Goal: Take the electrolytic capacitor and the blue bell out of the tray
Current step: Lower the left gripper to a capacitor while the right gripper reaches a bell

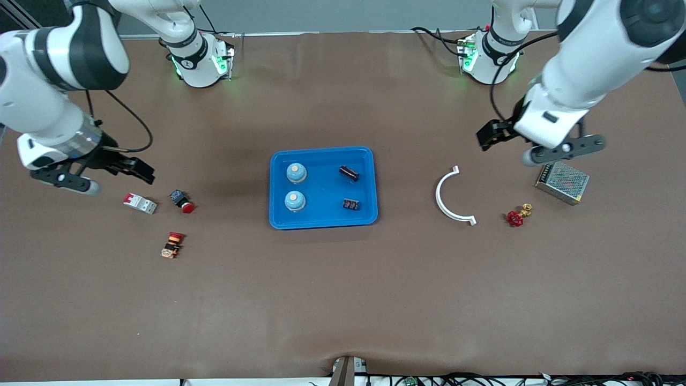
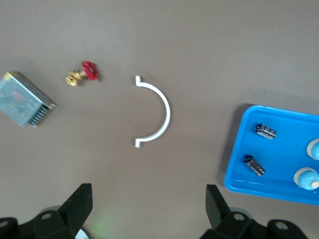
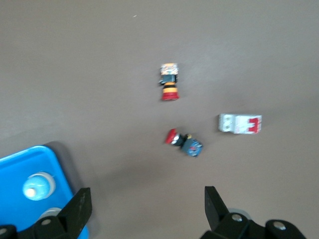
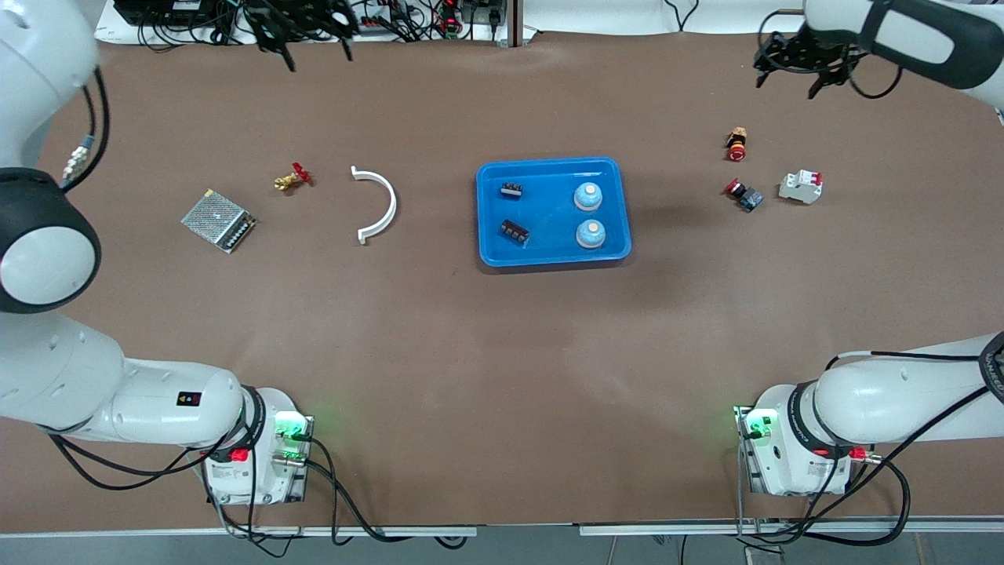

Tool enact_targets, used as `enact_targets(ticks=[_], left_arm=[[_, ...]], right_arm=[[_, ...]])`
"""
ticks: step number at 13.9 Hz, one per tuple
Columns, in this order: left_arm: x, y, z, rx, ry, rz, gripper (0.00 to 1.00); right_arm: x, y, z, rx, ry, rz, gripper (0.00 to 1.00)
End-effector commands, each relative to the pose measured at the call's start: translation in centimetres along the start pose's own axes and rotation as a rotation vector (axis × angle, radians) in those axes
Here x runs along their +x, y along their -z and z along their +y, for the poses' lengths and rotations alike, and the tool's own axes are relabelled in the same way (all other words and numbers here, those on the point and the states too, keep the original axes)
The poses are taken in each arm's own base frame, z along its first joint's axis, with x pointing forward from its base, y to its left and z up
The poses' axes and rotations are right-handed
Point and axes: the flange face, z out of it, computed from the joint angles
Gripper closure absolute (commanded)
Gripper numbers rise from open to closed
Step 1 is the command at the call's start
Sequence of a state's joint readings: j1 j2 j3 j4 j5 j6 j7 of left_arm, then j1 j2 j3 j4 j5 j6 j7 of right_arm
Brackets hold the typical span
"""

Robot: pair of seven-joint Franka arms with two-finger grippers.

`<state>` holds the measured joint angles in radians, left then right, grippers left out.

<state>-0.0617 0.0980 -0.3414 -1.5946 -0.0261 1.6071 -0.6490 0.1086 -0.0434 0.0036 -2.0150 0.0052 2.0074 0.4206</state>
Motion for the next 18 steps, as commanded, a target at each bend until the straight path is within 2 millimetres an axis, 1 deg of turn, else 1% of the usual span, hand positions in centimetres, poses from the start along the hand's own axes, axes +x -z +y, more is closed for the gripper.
enact_targets(ticks=[1,2,4,6,7,8,9,10,11,13,14,15,16,18], left_arm=[[-0.5,-2.8,3.5,-0.003,0.108,-0.015,0.0],[-1.1,-4.0,5.3,-0.002,0.145,-0.021,0.0],[-1.9,-7.0,8.6,0.02,0.242,-0.02,0.0],[-4.0,-11.0,13.0,0.049,0.347,0.007,0.0],[-4.5,-13.0,14.6,0.056,0.383,0.013,0.0],[-5.5,-15.0,16.5,0.057,0.419,0.014,0.0],[-5.9,-17.2,17.7,0.061,0.478,0.01,0.0],[-6.1,-19.3,18.7,0.064,0.534,0.019,0.0],[-6.9,-21.6,19.9,0.076,0.57,0.007,0.0],[-8.6,-26.2,22.2,0.087,0.665,-0.013,0.0],[-8.9,-27.9,22.8,0.083,0.711,-0.021,0.0],[-9.5,-29.8,23.3,0.095,0.735,-0.032,0.0],[-10.4,-31.1,23.9,0.108,0.751,-0.037,0.0],[-11.4,-33.5,24.8,0.111,0.805,-0.047,0.0]], right_arm=[[-1.6,-1.4,-2.7,0.004,-0.063,0.015,0.0],[-2.2,-2.8,-4.0,0.001,-0.08,0.007,0.0],[-3.5,-5.3,-6.3,-0.009,-0.084,-0.009,0.0],[-4.6,-7.6,-8.3,-0.026,-0.07,-0.033,0.0],[-5.2,-8.9,-9.5,-0.036,-0.062,-0.047,0.0],[-5.8,-10.0,-10.7,-0.043,-0.048,-0.055,0.0],[-6.3,-11.0,-11.6,-0.045,-0.054,-0.057,0.0],[-6.9,-12.2,-12.6,-0.053,-0.059,-0.064,0.0],[-7.4,-13.0,-13.6,-0.052,-0.072,-0.061,0.0],[-9.1,-14.8,-15.9,-0.055,-0.104,-0.058,0.0],[-9.8,-15.4,-16.8,-0.054,-0.108,-0.058,0.0],[-10.6,-16.1,-17.3,-0.05,-0.119,-0.055,0.0],[-11.3,-16.8,-17.5,-0.033,-0.133,-0.042,0.0],[-12.4,-18.5,-17.2,-0.002,-0.136,-0.024,0.0]])
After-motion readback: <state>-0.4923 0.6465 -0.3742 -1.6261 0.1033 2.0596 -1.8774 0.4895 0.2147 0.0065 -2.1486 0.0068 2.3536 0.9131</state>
